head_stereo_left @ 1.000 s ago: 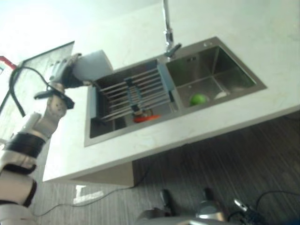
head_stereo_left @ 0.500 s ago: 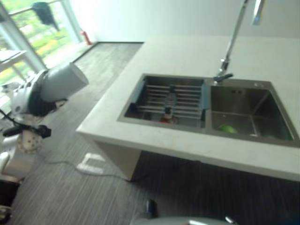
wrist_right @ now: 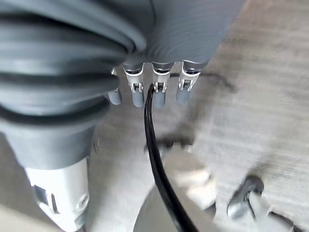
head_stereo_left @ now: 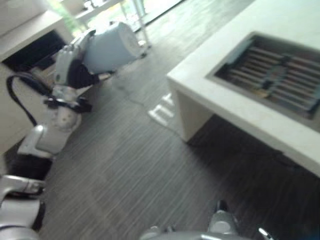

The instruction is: Place the dishes in the dishwasher.

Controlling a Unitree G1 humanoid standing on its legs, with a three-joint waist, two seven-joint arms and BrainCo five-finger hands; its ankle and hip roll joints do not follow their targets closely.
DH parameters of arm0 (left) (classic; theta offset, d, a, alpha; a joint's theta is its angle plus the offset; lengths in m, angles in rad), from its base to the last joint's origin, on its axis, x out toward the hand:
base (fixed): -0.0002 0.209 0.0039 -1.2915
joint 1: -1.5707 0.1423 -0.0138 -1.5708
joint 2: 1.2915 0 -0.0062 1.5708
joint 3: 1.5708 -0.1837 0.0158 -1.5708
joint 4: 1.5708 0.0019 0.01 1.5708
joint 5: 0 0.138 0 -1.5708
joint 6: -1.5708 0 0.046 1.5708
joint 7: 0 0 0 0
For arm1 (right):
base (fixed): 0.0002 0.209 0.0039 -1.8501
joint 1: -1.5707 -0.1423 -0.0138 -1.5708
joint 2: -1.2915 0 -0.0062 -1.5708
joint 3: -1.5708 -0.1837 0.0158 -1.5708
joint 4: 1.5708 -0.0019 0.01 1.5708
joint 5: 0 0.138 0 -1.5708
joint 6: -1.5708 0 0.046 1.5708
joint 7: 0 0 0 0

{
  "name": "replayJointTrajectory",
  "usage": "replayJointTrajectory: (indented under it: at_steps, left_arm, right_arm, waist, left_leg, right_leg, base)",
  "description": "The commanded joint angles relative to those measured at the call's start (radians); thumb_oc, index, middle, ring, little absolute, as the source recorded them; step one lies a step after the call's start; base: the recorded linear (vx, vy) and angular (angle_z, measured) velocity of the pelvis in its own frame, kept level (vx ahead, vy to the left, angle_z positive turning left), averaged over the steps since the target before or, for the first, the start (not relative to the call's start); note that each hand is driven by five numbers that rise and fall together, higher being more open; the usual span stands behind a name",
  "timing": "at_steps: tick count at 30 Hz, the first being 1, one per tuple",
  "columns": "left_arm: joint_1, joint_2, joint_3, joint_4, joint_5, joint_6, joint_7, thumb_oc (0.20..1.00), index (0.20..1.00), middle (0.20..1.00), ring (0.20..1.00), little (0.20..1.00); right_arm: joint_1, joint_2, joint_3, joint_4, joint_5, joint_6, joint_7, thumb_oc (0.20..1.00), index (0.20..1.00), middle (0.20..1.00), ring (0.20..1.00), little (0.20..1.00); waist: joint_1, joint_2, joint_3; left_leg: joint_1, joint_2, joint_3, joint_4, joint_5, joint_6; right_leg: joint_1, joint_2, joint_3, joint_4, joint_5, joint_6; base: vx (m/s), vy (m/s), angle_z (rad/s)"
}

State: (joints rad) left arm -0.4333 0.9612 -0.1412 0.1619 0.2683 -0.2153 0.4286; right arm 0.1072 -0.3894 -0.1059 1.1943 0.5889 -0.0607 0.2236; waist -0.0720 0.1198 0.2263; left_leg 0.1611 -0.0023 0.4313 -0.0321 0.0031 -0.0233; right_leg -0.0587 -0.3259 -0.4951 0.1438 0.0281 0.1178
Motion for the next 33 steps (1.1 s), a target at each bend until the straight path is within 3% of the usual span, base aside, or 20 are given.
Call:
replayJointTrajectory:
  at_steps: [1,4,7,8,9,10,11,12,13,16,21,29,33]
  left_arm:
    - [0.052,0.057,0.182,-0.049,0.037,-0.008,0.03,0.2,0.2,0.2,0.2,0.2]
    - [0.096,0.077,0.209,-0.083,0.038,-0.009,0.018,0.2,0.2,0.2,0.2,0.2]
    - [0.132,0.09,0.229,-0.132,0.045,-0.015,-0.007,0.2,0.2,0.2,0.2,0.2]
    - [0.13,0.086,0.216,-0.158,0.05,-0.036,-0.02,0.2,0.2,0.2,0.2,0.2]
    - [0.11,0.08,0.189,-0.181,0.043,-0.067,-0.038,0.2,0.2,0.2,0.2,0.2]
    - [0.105,0.079,0.183,-0.184,0.044,-0.067,-0.04,0.2,0.2,0.2,0.2,0.2]
    - [0.07,0.072,0.147,-0.19,0.048,-0.077,-0.047,0.2,0.2,0.2,0.2,0.2]
    - [0.036,0.075,0.12,-0.196,0.041,-0.065,-0.062,0.2,0.2,0.2,0.2,0.2]
    - [0.011,0.075,0.11,-0.203,0.035,-0.045,-0.082,0.2,0.2,0.2,0.2,0.2]
    - [-0.033,0.073,0.084,-0.233,0.032,0.023,-0.119,0.2,0.2,0.2,0.2,0.2]
    - [-0.065,0.119,0.072,-0.271,-0.01,0.056,-0.176,0.2,0.2,0.2,0.2,0.2]
    - [-0.122,0.184,0.062,-0.26,-0.065,0.043,-0.237,0.2,0.2,0.2,0.2,0.2]
    - [-0.152,0.19,0.04,-0.253,-0.065,0.029,-0.261,0.2,0.2,0.2,0.2,0.2]
  right_arm:
    - [-0.033,0.022,0.047,0.014,0.018,-0.011,0.007,1.0,1.0,1.0,1.0,1.0]
    - [-0.058,0.04,0.06,0.005,0.014,0.007,0.019,1.0,1.0,1.0,1.0,1.0]
    - [-0.077,0.055,0.079,-0.028,-0.004,0.035,0.028,1.0,1.0,1.0,1.0,1.0]
    - [-0.077,0.067,0.086,-0.039,0.0,0.045,0.021,1.0,1.0,1.0,1.0,1.0]
    - [-0.069,0.071,0.088,-0.039,0.022,0.047,0.017,1.0,1.0,1.0,1.0,1.0]
    - [-0.068,0.072,0.087,-0.038,0.018,0.046,0.021,1.0,1.0,1.0,1.0,1.0]
    - [-0.057,0.07,0.09,-0.023,0.013,0.033,0.041,1.0,1.0,1.0,1.0,1.0]
    - [-0.047,0.069,0.094,-0.013,0.0,0.028,0.051,1.0,1.0,1.0,1.0,1.0]
    - [-0.043,0.064,0.096,-0.01,-0.01,0.031,0.062,1.0,1.0,1.0,1.0,1.0]
    - [-0.047,0.045,0.103,0.016,-0.044,0.067,0.088,1.0,1.0,1.0,1.0,1.0]
    - [-0.074,0.011,0.118,0.041,-0.018,0.093,0.09,1.0,1.0,1.0,1.0,1.0]
    - [-0.079,-0.006,0.107,0.06,0.018,0.103,0.097,1.0,1.0,1.0,1.0,1.0]
    - [-0.071,0.002,0.106,0.066,0.024,0.109,0.113,1.0,1.0,1.0,1.0,1.0]
  waist:
    - [0.021,-0.031,-0.065]
    - [0.062,-0.032,-0.058]
    - [0.094,-0.029,-0.052]
    - [0.091,-0.028,-0.048]
    - [0.063,-0.036,-0.036]
    - [0.057,-0.038,-0.035]
    - [0.027,-0.044,-0.03]
    - [0.01,-0.048,-0.028]
    - [0.005,-0.052,-0.031]
    - [0.014,-0.063,-0.043]
    - [0.031,-0.066,-0.054]
    - [0.015,-0.051,-0.067]
    - [0.001,-0.047,-0.069]
  left_leg:
    - [-0.037,0.026,-0.082,0.148,-0.216,-0.01]
    - [-0.052,0.0,-0.127,0.143,-0.229,0.013]
    - [-0.063,-0.013,-0.161,0.133,-0.226,0.036]
    - [-0.067,-0.018,-0.205,0.123,-0.218,0.05]
    - [-0.081,-0.029,-0.264,0.126,-0.194,0.067]
    - [-0.083,-0.03,-0.276,0.126,-0.192,0.069]
    - [-0.083,-0.031,-0.338,0.119,-0.182,0.074]
    - [-0.077,-0.029,-0.367,0.115,-0.179,0.074]
    - [-0.078,-0.026,-0.373,0.108,-0.169,0.068]
    - [-0.063,0.004,-0.351,0.074,-0.144,0.042]
    - [-0.054,0.054,-0.316,0.048,-0.116,-0.001]
    - [-0.044,0.113,-0.227,-0.009,-0.058,-0.05]
    - [-0.039,0.12,-0.203,-0.013,-0.052,-0.054]
  right_leg:
    - [0.05,0.112,-0.023,-0.079,-0.048,0.012]
    - [0.029,0.083,-0.032,-0.044,-0.031,0.039]
    - [0.019,0.057,-0.044,0.034,-0.053,0.034]
    - [0.01,0.075,0.016,0.07,-0.084,0.029]
    - [-0.005,0.114,0.132,0.079,-0.097,0.023]
    - [-0.005,0.119,0.147,0.079,-0.101,0.024]
    - [0.007,0.155,0.275,0.062,-0.117,0.029]
    - [0.015,0.168,0.334,0.056,-0.121,0.034]
    - [0.03,0.175,0.352,0.041,-0.123,0.031]
    - [0.083,0.182,0.329,-0.016,-0.125,0.029]
    - [0.132,0.198,0.297,-0.089,-0.123,0.015]
    - [0.164,0.201,0.254,-0.177,-0.092,0.017]
    - [0.166,0.196,0.251,-0.181,-0.089,0.019]
  base:
    - [-0.09,0.289,0.55]
    - [-0.07,0.234,0.69]
    - [-0.06,0.179,0.76]
    - [-0.03,0.009,1.04]
    - [-0.02,-0.019,1.25]
    - [0.0,-0.097,2.54]
    - [0.05,-0.082,2.58]
    - [0.03,-0.105,2.32]
    - [0.01,-0.095,1.21]
    - [-0.02,-0.178,1.22]
    - [-0.02,-0.159,0.21]
    - [-0.03,-0.05,0.11]
    - [0.0,0.0,0.0]
